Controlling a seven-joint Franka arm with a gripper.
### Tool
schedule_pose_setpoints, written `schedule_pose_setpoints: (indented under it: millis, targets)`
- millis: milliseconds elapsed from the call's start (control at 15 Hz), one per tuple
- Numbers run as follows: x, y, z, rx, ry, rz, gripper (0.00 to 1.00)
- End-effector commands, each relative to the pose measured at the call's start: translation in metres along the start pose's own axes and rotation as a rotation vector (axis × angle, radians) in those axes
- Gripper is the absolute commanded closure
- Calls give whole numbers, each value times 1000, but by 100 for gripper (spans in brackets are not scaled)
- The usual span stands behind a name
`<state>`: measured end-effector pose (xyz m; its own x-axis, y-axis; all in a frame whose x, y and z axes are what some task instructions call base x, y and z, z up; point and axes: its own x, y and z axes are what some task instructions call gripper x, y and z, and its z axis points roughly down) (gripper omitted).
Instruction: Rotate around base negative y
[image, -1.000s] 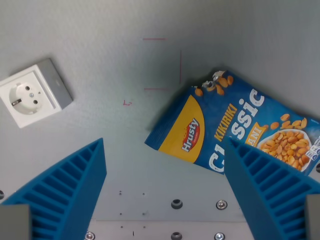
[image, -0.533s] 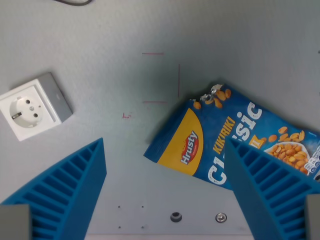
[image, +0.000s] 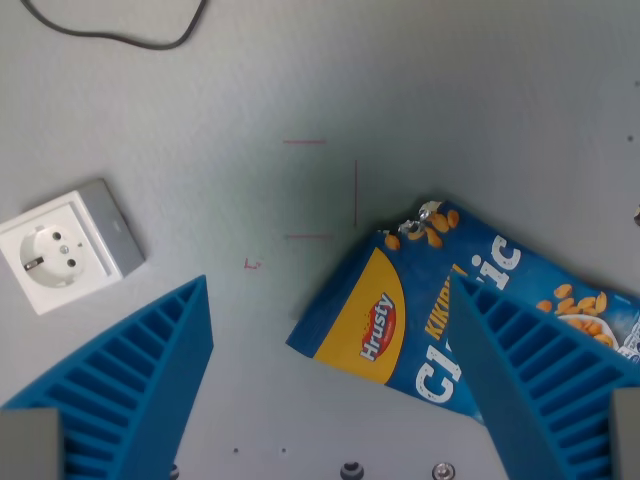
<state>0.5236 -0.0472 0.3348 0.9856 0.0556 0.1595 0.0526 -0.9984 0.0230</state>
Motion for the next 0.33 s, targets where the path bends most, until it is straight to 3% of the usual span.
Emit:
schedule_pose_setpoints:
  millis: [67,333]
  targets:
    - [-16,-2,-3,-6,305,6,0]
    - [-16,-2,-3,-9,358,7,0]
